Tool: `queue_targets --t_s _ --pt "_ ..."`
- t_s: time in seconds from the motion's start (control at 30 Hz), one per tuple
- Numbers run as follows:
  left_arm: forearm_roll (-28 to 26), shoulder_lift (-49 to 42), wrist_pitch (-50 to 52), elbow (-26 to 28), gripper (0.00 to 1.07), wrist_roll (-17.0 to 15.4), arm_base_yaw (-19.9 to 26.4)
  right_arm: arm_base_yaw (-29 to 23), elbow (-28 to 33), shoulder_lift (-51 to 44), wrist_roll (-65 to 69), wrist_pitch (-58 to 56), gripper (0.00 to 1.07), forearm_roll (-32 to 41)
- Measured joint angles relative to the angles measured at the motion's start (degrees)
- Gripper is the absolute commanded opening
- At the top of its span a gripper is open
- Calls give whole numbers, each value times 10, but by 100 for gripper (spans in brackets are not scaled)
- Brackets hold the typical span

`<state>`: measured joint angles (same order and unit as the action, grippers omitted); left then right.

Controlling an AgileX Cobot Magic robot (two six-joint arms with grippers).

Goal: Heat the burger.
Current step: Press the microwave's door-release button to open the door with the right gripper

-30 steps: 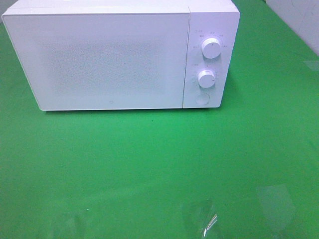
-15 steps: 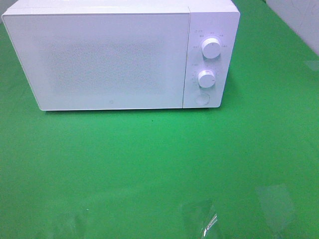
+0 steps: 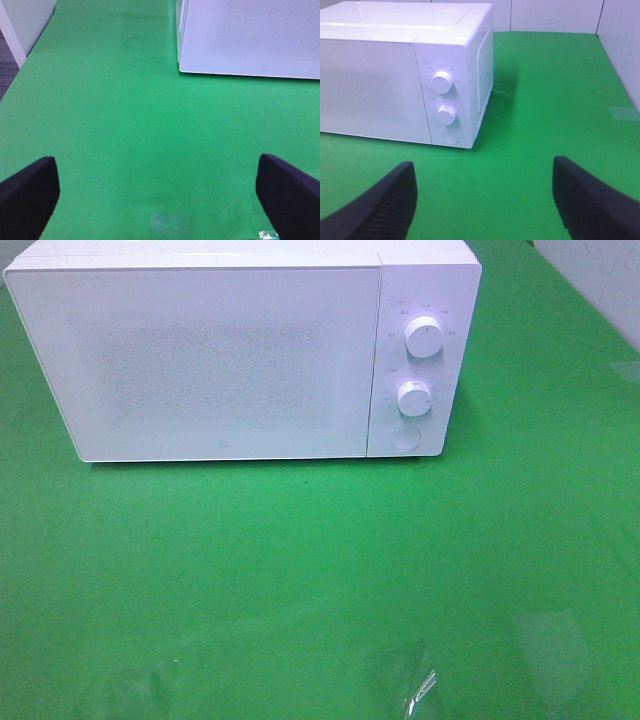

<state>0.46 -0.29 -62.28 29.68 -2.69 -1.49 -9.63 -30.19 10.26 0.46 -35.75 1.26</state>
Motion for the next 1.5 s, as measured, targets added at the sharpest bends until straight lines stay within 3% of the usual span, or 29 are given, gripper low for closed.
queue_targets --t_s 0.47,1.5 --pt "0 0 0 0 100 0 0 0 35 187 0 197 73 0" --pt "0 0 0 0 100 0 0 0 36 576 6 617 73 -26"
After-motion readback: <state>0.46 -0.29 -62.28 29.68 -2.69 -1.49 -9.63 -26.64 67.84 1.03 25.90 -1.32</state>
